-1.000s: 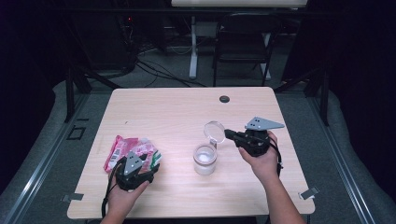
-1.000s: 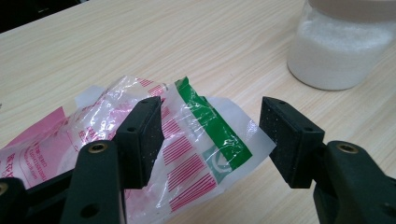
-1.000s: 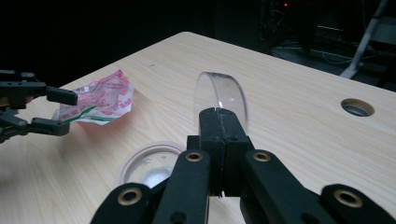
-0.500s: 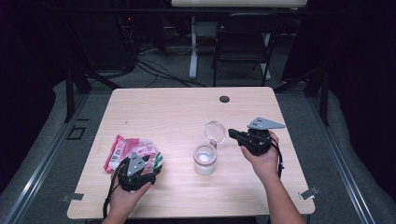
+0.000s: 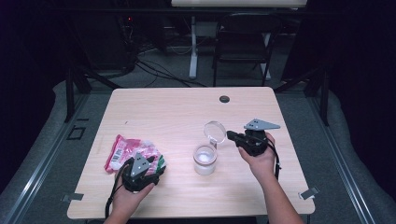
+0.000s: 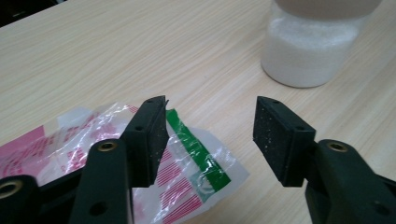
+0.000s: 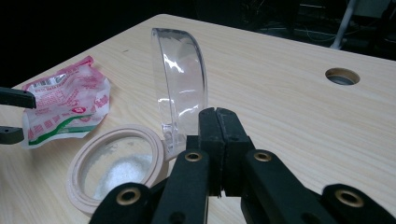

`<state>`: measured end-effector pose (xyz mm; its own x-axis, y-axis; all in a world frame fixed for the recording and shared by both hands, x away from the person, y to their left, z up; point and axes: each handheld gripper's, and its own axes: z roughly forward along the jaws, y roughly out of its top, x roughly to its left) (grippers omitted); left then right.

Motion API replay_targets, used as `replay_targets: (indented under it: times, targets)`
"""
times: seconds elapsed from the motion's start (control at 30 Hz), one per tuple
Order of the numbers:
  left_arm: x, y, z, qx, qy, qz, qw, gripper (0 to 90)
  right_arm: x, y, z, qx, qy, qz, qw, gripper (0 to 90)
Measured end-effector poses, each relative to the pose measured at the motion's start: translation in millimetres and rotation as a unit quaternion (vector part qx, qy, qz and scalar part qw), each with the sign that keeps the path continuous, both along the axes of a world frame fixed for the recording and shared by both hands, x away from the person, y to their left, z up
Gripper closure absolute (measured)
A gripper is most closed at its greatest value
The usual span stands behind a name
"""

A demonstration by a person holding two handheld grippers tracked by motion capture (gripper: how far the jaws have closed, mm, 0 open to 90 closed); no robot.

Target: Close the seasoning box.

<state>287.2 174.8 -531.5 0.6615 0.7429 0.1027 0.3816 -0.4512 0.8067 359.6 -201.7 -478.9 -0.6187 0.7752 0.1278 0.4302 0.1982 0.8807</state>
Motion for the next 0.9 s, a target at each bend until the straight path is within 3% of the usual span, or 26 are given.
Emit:
replay_targets:
  times: [0.3,0.53,0.9]
  targets:
    - [8.3,-28.1,15.3,-0.007,-0.001,-0.028,0.9996,62.4,1.8,-0.5,-2.3,-0.004,0.004,0.001,1.0,88.6]
    - [21.7,-67.8,42.4,0.0,-0.017,-0.069,0.9975,74.9,2.8,-1.3,-2.8,0.002,0.007,0.003,1.0,87.7]
    - [41.1,-100.8,62.1,0.001,-0.017,-0.09,0.9958,86.5,3.0,-1.8,-2.7,0.002,0.008,0.003,1.0,87.5]
